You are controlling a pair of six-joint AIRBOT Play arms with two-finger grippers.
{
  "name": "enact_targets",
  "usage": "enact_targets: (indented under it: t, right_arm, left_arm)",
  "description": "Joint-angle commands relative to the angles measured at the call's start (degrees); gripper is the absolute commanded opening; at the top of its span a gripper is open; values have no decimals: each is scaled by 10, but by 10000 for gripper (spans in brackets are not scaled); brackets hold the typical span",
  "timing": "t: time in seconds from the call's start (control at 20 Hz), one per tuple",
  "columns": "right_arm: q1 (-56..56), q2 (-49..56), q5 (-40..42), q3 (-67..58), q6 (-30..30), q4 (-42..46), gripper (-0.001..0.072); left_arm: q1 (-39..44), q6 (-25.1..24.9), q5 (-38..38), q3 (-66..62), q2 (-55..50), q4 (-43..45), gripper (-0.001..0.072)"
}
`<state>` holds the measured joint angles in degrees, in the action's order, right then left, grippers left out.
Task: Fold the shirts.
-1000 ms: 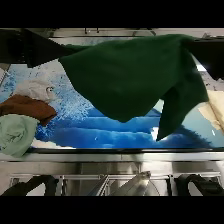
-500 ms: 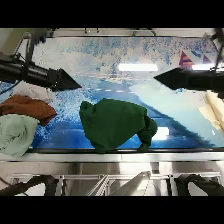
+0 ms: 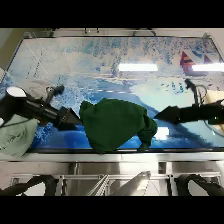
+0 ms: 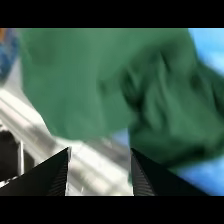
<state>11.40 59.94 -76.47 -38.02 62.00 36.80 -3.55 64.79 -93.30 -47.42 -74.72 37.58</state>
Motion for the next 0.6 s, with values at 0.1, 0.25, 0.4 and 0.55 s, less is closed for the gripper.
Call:
enact_targets:
  t: [0.1,0.25,0.4,0.55]
  right_arm:
    - [12,-23,45,167,14,18,442]
    - [12,-23,46,191,-6,16,441]
    - [8,-23,64,193,-7,16,442]
    - [-41,-17,109,193,-7,8,440]
  left_arm:
    - [104,19,108,164,58,-2,698]
    - [151,24,136,183,34,-3,698]
    - [187,22,188,160,-28,-3,698]
    - [215,12,216,97,-92,-2,697]
